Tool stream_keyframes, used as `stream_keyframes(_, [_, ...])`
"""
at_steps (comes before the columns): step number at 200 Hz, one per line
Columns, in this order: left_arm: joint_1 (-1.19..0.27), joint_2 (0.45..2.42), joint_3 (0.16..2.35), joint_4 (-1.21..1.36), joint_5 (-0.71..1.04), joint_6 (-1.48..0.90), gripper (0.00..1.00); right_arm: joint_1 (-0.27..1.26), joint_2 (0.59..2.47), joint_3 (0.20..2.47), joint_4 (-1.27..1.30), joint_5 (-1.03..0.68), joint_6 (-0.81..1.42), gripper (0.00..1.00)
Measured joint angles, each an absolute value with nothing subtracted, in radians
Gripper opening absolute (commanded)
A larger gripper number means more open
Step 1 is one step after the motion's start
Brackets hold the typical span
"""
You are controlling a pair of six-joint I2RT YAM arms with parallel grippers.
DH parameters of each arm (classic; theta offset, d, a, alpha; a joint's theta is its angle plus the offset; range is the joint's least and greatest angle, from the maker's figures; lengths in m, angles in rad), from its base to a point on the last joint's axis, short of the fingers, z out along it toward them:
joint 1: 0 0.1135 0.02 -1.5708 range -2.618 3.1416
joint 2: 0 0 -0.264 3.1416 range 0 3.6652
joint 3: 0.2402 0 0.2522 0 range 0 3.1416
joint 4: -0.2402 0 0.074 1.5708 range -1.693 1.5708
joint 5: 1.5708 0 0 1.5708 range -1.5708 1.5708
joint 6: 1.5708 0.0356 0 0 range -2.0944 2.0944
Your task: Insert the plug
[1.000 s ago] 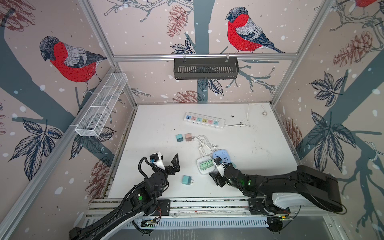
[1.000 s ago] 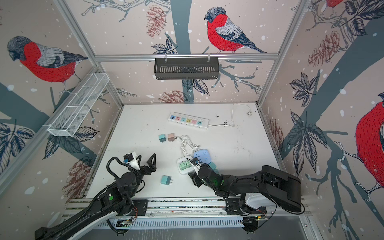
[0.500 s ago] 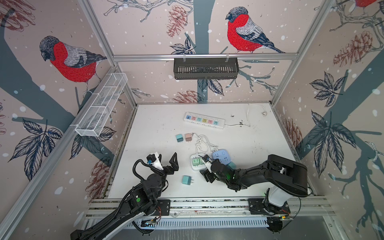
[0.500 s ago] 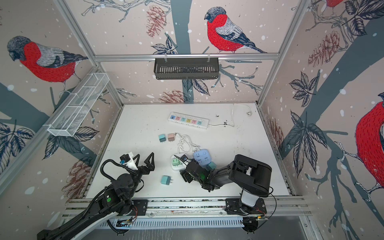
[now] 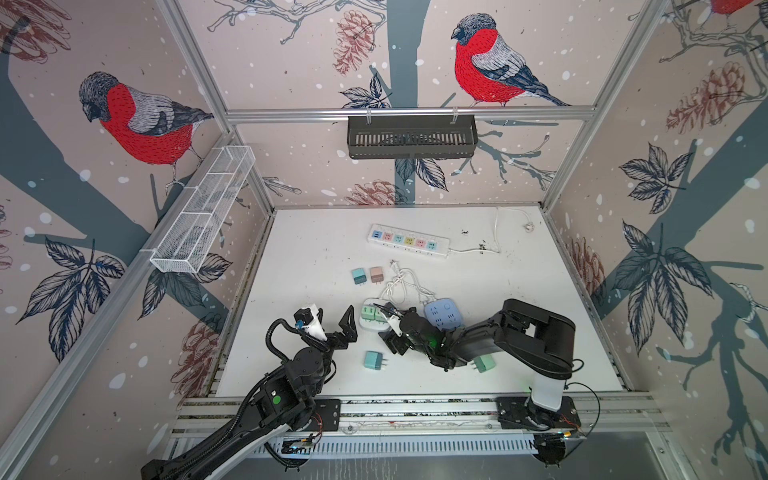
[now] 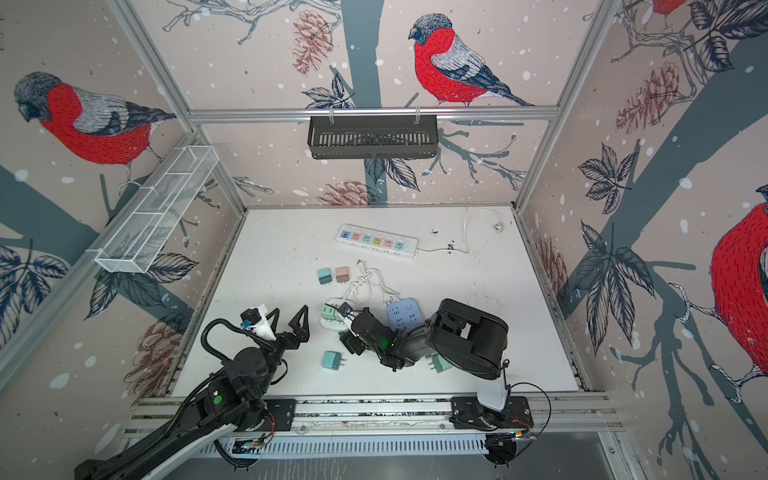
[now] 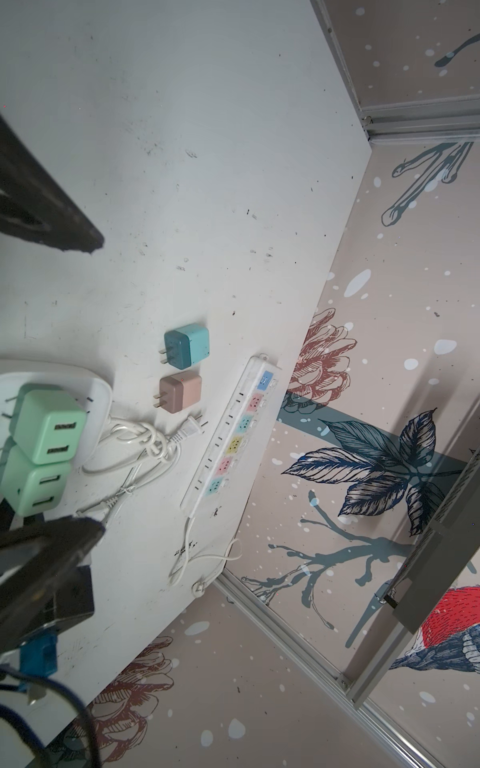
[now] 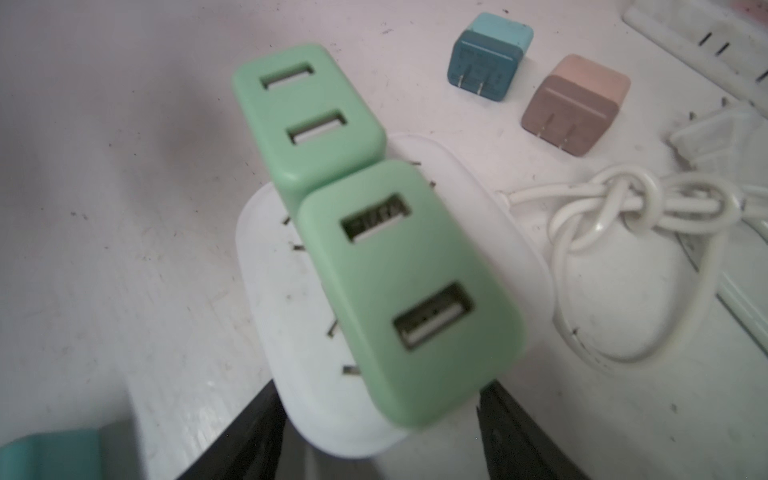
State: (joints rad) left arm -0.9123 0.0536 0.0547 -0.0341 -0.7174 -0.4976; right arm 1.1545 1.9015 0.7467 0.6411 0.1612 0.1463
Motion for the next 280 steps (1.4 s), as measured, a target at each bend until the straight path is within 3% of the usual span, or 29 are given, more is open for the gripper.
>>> stream_keyframes(45, [-0.912,0.051,0.055,-0.034,-0.716,-0.497,0.99,1.152,1.979,0.860,0.632,0.106,0.101,0.71])
stream_keyframes(78, [-0.912,0.043,0.055,-0.034,-0.710,-0.496,0.98,1.159,1.922,0.839,0.619,0.119,0.100,0.72])
stream_keyframes(154, [-0.912,0.041,0.052,-0.033,-0.706,-0.489,0.98,1.162,1.453,0.533,0.513,0.288,0.278,0.69])
stream_keyframes(201, [-0.912,0.064,0.052,-0.027,-0.701,-0.475,0.99,0.977,1.171,0.408,0.396,0.366,0.421,0.75])
stream_keyframes(236, [-0.912,0.076,0.052,-0.026,-0.699,-0.472,0.98,0.828,1.204,0.453,0.315,0.324,0.471,0.83])
stream_keyframes(280, [-0.912,0.093,0.052,0.001,-0.699,-0.471,0.98,0.722,1.427,0.610,0.252,0.221,0.472,0.77])
